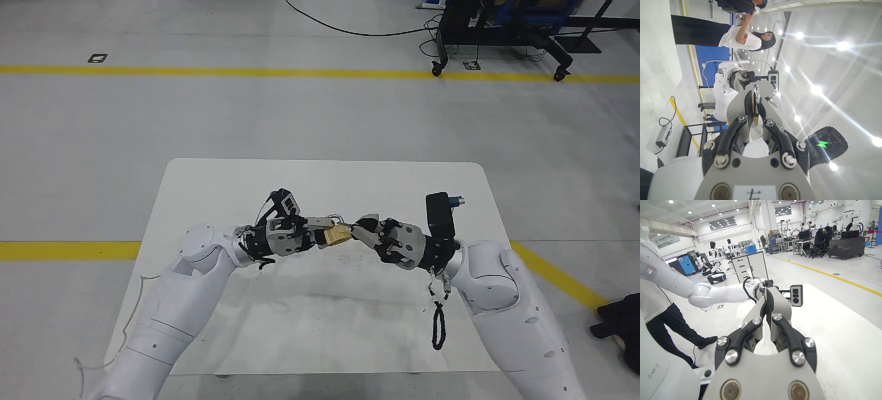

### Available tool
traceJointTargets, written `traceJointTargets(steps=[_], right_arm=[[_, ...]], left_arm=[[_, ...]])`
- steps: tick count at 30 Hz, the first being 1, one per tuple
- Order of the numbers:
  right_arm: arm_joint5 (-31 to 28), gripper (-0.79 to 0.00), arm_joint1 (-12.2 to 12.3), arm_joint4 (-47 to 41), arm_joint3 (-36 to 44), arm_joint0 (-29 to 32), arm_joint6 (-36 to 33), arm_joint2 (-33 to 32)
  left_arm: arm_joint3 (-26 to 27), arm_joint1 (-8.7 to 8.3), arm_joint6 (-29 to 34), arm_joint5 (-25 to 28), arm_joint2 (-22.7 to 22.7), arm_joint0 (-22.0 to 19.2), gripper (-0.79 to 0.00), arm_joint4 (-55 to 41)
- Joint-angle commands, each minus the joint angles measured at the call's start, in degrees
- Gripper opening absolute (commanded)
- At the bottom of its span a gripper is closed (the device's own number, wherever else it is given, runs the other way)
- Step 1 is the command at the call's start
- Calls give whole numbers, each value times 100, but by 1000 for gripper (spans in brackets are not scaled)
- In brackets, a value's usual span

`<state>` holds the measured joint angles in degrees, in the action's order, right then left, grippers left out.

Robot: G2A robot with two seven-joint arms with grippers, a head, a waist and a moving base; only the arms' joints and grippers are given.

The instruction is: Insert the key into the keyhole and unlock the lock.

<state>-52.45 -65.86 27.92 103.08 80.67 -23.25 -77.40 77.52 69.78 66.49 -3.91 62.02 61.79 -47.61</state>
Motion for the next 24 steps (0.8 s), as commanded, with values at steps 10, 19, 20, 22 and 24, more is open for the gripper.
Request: traceJointTargets(steps=[10,19,20,22,24], right_arm=[[212,-785,89,899,551,99,-123,-416],[281,-785,107,1479,912,63,-263,-409],[253,-785,115,1699,1071,48,-273,-423],[176,-785,138,2199,1384,41,-350,-468],[47,-785,162,2585,1605,28,-483,-506]], left_arm=[[-411,26,-389,-1141,31,-58,-785,-707],[-150,-57,-546,-1465,171,-131,-785,-278],[-85,-68,-564,-1475,197,-139,-785,-228],[27,-82,-570,-1423,260,-118,-785,-228],[86,-93,-667,-1405,304,-81,-785,-212]])
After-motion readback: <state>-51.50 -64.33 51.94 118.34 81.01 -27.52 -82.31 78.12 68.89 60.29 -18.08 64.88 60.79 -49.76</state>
